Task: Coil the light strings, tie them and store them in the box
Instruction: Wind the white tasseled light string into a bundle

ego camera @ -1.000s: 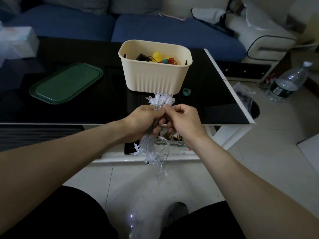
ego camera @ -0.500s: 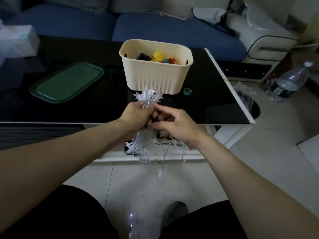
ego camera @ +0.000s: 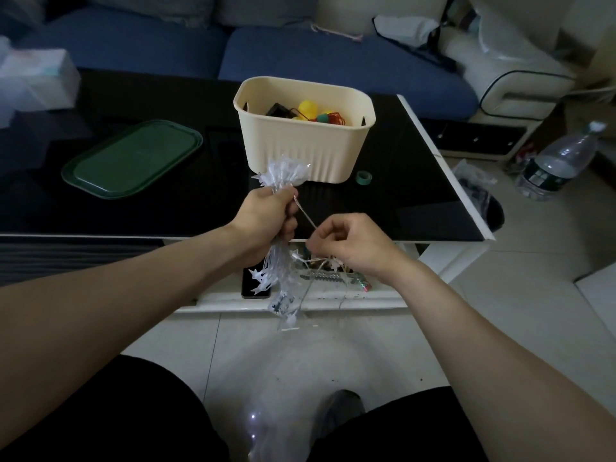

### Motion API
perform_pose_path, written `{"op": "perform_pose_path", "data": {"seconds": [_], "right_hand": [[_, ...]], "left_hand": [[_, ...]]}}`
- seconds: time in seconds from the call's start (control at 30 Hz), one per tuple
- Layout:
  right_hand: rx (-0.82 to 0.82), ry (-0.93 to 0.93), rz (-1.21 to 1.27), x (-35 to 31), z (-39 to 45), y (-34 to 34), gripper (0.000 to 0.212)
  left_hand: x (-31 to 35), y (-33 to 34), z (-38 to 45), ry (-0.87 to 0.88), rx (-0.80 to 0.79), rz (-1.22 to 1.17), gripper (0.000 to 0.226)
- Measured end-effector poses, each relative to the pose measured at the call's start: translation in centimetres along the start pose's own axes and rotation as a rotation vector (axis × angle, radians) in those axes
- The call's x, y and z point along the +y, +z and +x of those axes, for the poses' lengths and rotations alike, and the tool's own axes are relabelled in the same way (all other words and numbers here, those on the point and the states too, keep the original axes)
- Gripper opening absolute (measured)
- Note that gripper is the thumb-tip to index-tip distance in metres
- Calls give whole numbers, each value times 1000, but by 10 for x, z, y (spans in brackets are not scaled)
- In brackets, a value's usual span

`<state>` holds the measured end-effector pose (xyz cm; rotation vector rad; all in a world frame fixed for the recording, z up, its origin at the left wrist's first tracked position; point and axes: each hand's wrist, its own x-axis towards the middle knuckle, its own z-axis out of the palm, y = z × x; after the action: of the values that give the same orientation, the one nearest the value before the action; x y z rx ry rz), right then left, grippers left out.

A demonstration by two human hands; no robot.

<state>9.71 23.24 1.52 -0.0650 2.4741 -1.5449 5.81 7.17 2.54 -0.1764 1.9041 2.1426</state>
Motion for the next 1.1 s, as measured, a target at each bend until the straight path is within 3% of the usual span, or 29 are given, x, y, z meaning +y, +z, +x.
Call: {"op": "perform_pose_path", "data": {"seconds": [0.17,0.23,0.57,0.87,1.0,1.1], "right_hand": [[-95,95,-157,12,4,-8,22],[-127,137,-218,17,4,-11,17],[-101,200,104,20,-3,-26,17],[-183,196,154,17,-6,-33,35],[-198,184,199,17,-5,-35,9],[-178,163,63,16,-7,-37,10]], "left_hand": [[8,1,-1,18,87,-100,22],[9,0,0,-3,81,-158,22],[8,-4,4,7,68,-223,24],[6,-8,5,-3,83,-174,24],[4,-9,7,6,98,-168,24],[3,-9,10,1,105,-182,23]]}}
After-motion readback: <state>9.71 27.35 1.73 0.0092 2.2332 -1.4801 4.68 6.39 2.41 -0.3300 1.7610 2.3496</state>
